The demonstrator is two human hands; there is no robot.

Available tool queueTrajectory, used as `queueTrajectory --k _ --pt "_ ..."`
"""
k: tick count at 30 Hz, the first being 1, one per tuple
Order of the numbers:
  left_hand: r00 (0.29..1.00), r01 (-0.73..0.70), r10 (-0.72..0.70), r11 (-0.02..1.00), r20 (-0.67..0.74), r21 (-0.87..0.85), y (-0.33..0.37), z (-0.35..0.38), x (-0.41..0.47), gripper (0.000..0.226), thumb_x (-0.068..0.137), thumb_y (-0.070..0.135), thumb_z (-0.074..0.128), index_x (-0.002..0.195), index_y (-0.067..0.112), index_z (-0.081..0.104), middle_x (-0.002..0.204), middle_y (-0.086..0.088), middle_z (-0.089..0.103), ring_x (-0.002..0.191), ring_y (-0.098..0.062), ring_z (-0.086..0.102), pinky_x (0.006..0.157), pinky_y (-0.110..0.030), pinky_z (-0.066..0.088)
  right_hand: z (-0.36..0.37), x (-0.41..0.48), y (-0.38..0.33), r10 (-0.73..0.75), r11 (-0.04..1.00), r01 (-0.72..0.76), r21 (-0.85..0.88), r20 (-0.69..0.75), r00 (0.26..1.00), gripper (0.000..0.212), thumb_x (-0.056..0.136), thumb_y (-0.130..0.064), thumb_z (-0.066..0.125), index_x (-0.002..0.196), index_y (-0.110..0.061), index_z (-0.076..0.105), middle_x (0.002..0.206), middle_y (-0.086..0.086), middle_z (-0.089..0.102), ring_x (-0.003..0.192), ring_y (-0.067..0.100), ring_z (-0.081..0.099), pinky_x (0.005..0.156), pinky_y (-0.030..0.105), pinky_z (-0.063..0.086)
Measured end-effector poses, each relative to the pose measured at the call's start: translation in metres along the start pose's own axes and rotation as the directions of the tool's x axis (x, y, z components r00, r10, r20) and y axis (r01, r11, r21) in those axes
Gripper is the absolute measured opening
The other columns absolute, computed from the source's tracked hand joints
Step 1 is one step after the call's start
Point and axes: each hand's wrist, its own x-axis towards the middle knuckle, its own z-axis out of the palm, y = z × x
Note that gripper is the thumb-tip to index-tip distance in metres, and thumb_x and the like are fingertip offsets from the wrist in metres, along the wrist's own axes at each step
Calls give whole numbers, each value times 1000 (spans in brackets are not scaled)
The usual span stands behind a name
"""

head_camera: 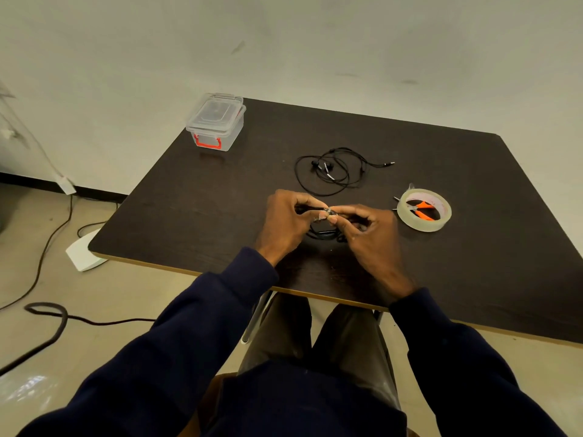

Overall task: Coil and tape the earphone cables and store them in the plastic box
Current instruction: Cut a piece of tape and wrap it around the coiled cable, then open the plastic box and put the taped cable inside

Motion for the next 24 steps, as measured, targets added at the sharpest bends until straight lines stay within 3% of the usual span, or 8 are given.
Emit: queueTrajectory --k 3,5,8,11,14,17,22,24 --pt "995 -82 84 996 -49 43 -5 4 -2 15 87 6 78 100 12 80 94 1 78 86 -3 73 79 -16 58 1 4 -6 149 984 -149 99 7 989 13 87 -19 80 100 -23 79 84 -8 78 77 12 75 68 36 64" --pt "993 -95 97 995 -67 42 -7 5 -3 16 88 4 76 100 13 80 95 2 78 87 -3 72 80 -17 58 1 7 -8 213 970 -216 112 41 976 8 88 -19 79 95 -23 79 82 -6 78 78 13 74 70 31 63" --pt "997 -60 59 998 -56 -25 -6 6 -3 17 87 6 76 102 14 80 97 4 78 91 -2 72 84 -19 58 -3 13 -9 249 962 -262 81 144 958 7 93 -18 74 93 -24 76 85 -3 77 80 9 71 71 23 58" --pt "999 35 -36 991 -10 -128 -3 4 -1 19 86 8 78 104 12 79 98 3 78 92 -3 73 83 -19 59 -6 19 -9 292 934 -332 136 246 924 10 96 -13 69 95 -19 77 89 0 78 85 7 71 78 23 56" --pt "980 196 -176 929 90 -314 -4 0 0 23 86 3 77 109 6 77 100 -3 79 93 -12 76 83 -27 62 -8 24 -8 329 904 -369 214 203 922 11 92 -8 72 93 -17 78 89 0 79 89 10 74 84 25 58" --pt "968 247 -199 870 156 -426 -15 -5 2 25 89 -1 73 114 2 75 104 -8 79 99 -21 76 90 -37 62 -4 29 -6 316 914 -340 221 139 939 12 88 -8 78 97 -14 80 89 1 80 90 17 76 85 30 60" --pt "975 217 -214 881 54 -420 -29 -20 13 20 91 5 74 110 6 77 102 -6 80 98 -20 76 89 -36 62 15 46 -9 258 958 -267 108 90 962 12 89 -10 78 88 -22 79 77 -7 76 70 -1 66 68 18 52" --pt "971 217 -239 878 2 -427 -36 -30 22 17 92 6 73 108 8 78 101 -5 80 97 -20 76 87 -34 62 23 56 -12 266 951 -271 152 52 963 11 89 -10 77 87 -20 78 75 -6 73 67 -2 63 66 18 51"
